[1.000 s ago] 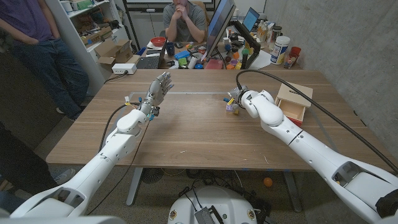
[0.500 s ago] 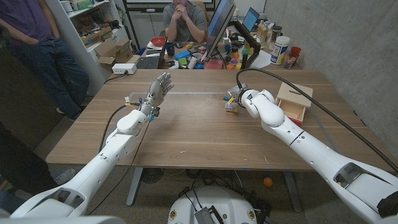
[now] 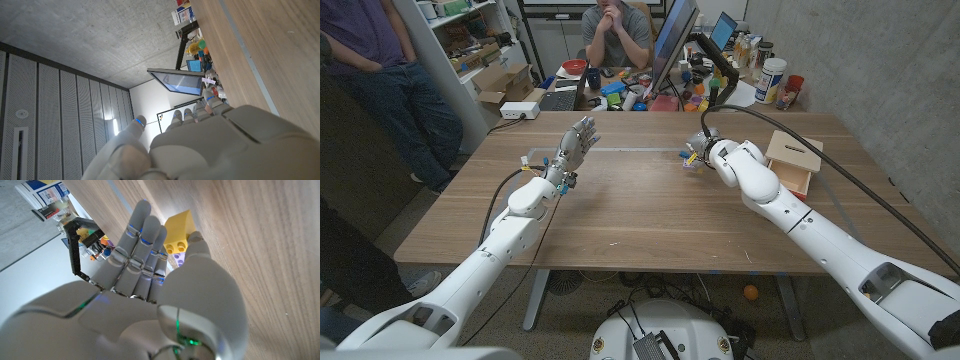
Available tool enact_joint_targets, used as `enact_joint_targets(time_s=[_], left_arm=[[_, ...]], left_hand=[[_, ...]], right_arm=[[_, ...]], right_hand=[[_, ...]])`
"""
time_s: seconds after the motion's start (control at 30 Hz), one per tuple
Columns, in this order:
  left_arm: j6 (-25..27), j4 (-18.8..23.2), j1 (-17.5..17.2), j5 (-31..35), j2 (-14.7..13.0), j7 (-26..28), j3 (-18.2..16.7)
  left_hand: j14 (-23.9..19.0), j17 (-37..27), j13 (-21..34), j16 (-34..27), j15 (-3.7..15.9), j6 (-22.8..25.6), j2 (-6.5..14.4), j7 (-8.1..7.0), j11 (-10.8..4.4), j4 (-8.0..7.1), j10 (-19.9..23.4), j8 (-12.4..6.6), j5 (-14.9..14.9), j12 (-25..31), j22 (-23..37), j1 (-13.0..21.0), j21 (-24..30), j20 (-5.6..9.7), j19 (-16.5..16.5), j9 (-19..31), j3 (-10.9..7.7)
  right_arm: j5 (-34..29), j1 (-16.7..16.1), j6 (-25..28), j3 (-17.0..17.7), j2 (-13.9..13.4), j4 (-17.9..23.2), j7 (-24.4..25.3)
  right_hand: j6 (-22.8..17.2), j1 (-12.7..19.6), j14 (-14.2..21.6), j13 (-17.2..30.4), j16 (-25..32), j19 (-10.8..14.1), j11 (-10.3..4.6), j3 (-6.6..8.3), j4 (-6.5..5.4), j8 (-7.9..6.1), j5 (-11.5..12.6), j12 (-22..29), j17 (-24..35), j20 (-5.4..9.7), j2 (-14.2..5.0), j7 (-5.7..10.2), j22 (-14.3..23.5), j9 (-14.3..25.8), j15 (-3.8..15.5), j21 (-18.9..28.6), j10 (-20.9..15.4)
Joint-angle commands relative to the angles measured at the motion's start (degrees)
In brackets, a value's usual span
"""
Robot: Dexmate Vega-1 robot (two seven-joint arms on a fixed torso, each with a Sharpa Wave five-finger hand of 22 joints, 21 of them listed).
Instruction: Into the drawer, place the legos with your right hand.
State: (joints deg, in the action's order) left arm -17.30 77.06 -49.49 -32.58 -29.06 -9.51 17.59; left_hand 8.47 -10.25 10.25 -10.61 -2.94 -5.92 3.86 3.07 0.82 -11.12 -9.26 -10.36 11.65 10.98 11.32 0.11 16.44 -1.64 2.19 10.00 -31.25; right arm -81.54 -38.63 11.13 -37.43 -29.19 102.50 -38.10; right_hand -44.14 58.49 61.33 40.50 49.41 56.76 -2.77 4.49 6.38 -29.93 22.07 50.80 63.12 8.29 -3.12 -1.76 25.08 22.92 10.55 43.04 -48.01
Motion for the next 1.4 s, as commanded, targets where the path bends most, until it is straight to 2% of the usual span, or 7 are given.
enact_joint_targets(time_s=[0.03, 1.4], left_arm=[[-0.3, 0.3, -0.2, 0.1, 0.0, -0.2, 0.1], [-0.8, 3.5, -2.2, 0.4, -0.8, 0.9, 0.0]], left_hand=[[0.1, -0.3, 0.1, -0.2, -0.13, 0.1, 5.7, 0.01, 0.19, 0.04, 0.0, -0.17, 0.3, 0.2, 0.1, -0.5, -0.1, -0.41, 0.0, 0.2, 0.42], [0.0, -0.2, 0.1, -0.2, -0.21, 0.4, 5.8, -0.01, 0.25, 0.08, 0.1, -0.23, 0.4, 0.3, 0.1, -0.4, -0.2, -0.48, -0.1, 0.2, 0.91]], right_arm=[[-2.0, -0.9, 0.2, 1.6, -0.3, 2.5, -0.2], [-7.9, -5.3, 1.8, 8.6, -0.5, 10.5, -2.6]], right_hand=[[-4.6, 4.2, 0.7, 0.3, 0.2, -0.4, -0.09, -0.33, -0.18, -7.60, -0.1, 0.0, 0.7, -0.21, -4.43, 2.49, 0.1, 5.1, 1.81, 0.6, -0.4], [-4.6, 5.0, 0.9, 0.9, 0.2, -1.4, -0.26, -1.59, -0.73, -8.51, -0.2, -0.4, 5.2, 0.00, -4.74, 2.48, -0.1, 4.8, 1.82, 3.3, -0.9]])
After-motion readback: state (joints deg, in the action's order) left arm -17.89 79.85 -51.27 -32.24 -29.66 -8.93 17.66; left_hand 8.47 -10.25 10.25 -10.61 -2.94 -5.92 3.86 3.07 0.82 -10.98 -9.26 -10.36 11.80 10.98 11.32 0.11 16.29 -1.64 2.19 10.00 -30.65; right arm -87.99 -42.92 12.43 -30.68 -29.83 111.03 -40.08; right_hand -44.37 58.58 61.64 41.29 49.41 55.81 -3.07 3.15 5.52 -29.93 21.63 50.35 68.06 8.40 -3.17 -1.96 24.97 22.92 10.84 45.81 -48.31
